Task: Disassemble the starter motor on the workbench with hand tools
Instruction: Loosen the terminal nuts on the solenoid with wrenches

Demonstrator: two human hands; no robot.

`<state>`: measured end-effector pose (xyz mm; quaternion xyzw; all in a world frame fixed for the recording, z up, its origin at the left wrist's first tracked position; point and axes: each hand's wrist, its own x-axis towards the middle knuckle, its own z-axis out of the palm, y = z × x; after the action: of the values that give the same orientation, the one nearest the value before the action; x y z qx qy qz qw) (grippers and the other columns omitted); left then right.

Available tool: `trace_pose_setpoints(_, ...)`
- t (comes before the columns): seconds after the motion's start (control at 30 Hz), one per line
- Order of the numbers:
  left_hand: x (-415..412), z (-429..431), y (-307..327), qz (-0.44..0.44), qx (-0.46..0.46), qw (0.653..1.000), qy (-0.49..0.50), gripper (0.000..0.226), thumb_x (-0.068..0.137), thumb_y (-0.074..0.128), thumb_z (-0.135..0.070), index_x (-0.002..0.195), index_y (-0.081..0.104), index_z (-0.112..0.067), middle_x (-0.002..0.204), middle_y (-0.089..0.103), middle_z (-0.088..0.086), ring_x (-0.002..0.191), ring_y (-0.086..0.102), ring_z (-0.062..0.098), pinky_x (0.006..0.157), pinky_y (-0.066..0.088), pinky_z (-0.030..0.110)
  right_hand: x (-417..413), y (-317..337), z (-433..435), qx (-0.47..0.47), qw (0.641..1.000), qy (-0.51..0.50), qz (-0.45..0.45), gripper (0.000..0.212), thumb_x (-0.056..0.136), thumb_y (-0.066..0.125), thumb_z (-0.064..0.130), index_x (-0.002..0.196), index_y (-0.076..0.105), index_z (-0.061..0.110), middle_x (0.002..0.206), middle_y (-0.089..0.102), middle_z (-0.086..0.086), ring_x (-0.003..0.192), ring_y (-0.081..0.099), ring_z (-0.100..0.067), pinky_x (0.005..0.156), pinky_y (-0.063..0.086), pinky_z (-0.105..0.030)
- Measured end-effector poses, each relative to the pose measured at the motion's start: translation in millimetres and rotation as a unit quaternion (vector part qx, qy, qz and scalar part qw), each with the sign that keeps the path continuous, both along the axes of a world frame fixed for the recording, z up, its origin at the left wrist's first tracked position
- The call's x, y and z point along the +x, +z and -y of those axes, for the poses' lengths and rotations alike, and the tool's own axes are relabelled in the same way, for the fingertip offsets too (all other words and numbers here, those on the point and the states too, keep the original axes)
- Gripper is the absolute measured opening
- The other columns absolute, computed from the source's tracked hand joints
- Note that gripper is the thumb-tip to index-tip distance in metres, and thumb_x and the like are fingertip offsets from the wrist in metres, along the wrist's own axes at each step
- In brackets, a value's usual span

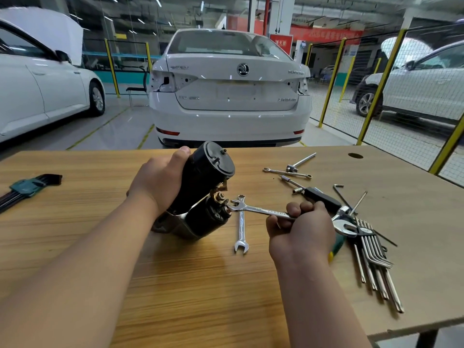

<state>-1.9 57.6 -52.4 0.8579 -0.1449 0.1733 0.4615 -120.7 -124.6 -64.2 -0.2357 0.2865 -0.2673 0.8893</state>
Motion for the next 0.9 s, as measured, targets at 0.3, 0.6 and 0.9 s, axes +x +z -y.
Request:
trace_pose_setpoints(0.3,-1,1,1,-0.002,0.001,1.0,0.014,0.074,0.078,0.024,-0.072,0.07,0.055,-0.005,0.072,0.062,0.014,0.075,0.058,0.03,0.066,0.039,0.038,4,8,-10,0.0,1.0,0.013,-0.011,0.032,0.097,0.039,0.02,0.065,0.043,0.021,0.048,0.045,0.005,0.046,0.035,-0.017,0.053,0.043,-0.026)
trace_pose_setpoints(0.6,-2,1,2,0.001,0.011,1.0,0.015,0.08,0.074,0.02,-0.075,0.079,0.058,-0.004,0.081,0.064,0.019,0.08,0.058,0.032,0.078,0.045,0.046,17,11,-8,-0.005,0.998,0.06,-0.033,0.026,0.094,0.038,0.012,0.069,0.045,0.019,0.043,0.046,0.004,0.047,0.034,-0.018,0.047,0.045,-0.024)
trace_pose_setpoints(0.9,-1,-1,0,0.015,0.019,1.0,0.019,0.079,0.076,0.019,-0.075,0.078,0.056,-0.005,0.08,0.063,0.018,0.078,0.057,0.031,0.076,0.045,0.047,32,14,4,-0.087,0.992,0.08,-0.051,0.027,0.092,0.041,0.012,0.067,0.045,0.02,0.043,0.045,0.006,0.049,0.038,-0.016,0.045,0.039,-0.022)
